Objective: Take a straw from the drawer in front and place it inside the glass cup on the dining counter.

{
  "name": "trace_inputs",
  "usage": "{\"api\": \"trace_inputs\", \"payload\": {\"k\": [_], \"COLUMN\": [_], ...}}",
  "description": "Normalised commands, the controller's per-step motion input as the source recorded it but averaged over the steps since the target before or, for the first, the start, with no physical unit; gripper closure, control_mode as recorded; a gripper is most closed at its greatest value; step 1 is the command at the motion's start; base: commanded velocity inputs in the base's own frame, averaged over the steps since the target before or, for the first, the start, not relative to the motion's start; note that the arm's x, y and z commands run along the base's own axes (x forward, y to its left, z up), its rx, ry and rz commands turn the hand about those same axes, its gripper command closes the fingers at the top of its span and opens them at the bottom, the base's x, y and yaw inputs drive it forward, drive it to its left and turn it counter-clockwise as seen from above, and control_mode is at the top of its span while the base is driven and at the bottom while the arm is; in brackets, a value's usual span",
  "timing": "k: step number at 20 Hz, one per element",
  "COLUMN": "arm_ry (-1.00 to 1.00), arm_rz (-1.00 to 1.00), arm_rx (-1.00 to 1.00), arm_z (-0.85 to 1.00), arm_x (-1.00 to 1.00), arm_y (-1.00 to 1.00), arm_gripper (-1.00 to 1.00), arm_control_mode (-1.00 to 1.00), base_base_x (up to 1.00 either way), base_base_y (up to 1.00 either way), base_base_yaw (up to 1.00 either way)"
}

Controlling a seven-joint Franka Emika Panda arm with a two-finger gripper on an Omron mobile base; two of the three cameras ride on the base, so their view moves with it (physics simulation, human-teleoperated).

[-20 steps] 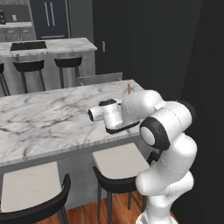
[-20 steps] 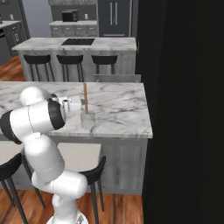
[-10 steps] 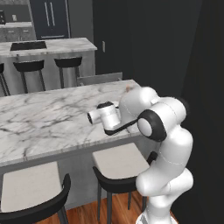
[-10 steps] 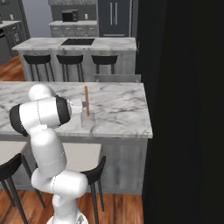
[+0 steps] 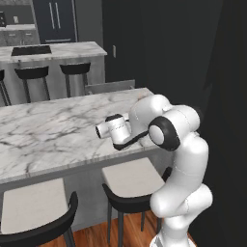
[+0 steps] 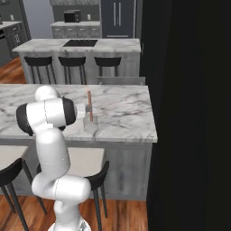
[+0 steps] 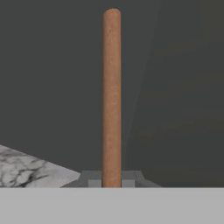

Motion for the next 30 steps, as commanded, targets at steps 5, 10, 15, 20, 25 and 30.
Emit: {"api": "trace_inputs", "payload": {"k": [5,10,15,20,25,30], "arm_ry": [-0.01,-0.02,-0.03,-0.03,-0.03,-0.1], "arm_rz": [-0.01,-0.01,0.0,0.0,0.0,0.0], "arm_rx": [-0.02,-0.01,0.0,0.0,0.0,0.0], "arm_z": [-0.08,-0.08,0.0,-0.01,-0.07,0.0], "arm_x": [0.14,0.18,0.22,0.24,0.11,-0.11], "arm_y": [0.0,0.09,0.26,0.24,0.05,0.0], "arm_gripper": [1.0,1.0,1.0,1.0,1.0,1.0], "arm_control_mode": [-1.0,-1.0,-1.0,-1.0,-1.0,-1.0], "base_base_x": [0.0,0.0,0.0,0.0,0.0,0.0], "base_base_y": [0.0,0.0,0.0,0.0,0.0,0.0], "base_base_yaw": [0.0,0.0,0.0,0.0,0.0,0.0]}}
